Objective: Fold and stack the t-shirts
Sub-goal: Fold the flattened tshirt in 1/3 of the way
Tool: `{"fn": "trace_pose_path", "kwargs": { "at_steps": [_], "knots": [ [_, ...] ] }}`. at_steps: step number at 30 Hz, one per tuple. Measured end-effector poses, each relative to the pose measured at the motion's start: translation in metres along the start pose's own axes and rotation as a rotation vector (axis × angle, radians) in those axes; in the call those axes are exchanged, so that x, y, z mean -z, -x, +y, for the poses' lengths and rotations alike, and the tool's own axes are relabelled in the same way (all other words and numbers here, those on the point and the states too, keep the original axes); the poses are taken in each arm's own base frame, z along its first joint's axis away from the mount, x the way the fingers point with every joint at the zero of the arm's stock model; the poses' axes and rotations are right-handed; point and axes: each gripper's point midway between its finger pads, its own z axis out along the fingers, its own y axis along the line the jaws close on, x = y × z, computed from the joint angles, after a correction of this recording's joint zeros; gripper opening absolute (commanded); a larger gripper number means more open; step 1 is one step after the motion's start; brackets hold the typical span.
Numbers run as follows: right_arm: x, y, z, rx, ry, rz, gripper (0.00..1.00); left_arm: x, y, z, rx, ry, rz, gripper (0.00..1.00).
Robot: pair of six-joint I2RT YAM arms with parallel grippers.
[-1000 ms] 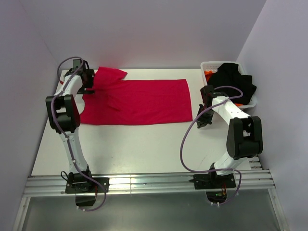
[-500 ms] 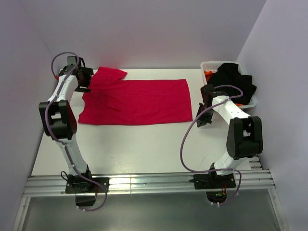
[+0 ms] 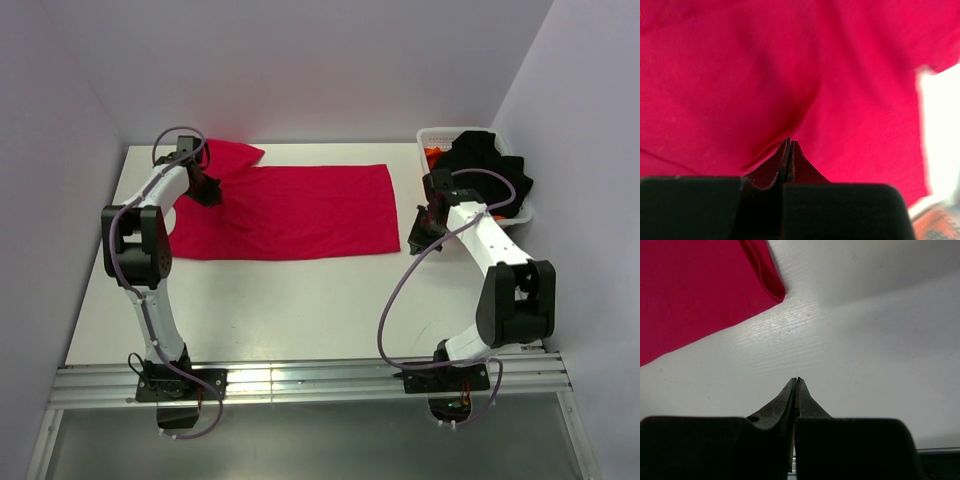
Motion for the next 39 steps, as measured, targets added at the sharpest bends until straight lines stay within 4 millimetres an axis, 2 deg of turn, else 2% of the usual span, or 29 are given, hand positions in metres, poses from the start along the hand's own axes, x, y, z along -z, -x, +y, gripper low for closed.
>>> {"fn": "trace_pose_path", "kwargs": {
  "at_steps": [2, 5, 16, 27, 35, 39],
  "knots": [
    [0.004, -0.002, -0.001, 0.000, 0.008, -0.014, 0.00, -0.003, -0.011, 0.007, -0.041, 0.033, 0.021, 0.00],
    [0.006, -0.010, -0.006, -0.003, 0.007, -0.013, 0.00, -0.002, -0.018, 0.015, -0.084, 0.065, 0.026, 0.00],
    [0.007, -0.015, -0.009, -0.003, 0.004, -0.009, 0.00, -0.001, -0.006, 0.043, -0.162, 0.183, -0.036, 0.00],
    [0.007, -0.015, -0.009, -0.002, 0.006, -0.011, 0.00, -0.004, -0.010, 0.048, -0.223, 0.192, -0.022, 0.00],
    [0.007, -0.015, -0.009, 0.001, 0.005, -0.011, 0.00, -0.023, -0.027, 0.057, -0.244, 0.227, 0.025, 0.00],
    [0.007, -0.015, -0.009, 0.001, 0.005, -0.012, 0.00, -0.029, -0.035, 0.051, -0.258, 0.224, 0.041, 0.00]
  ]
}}
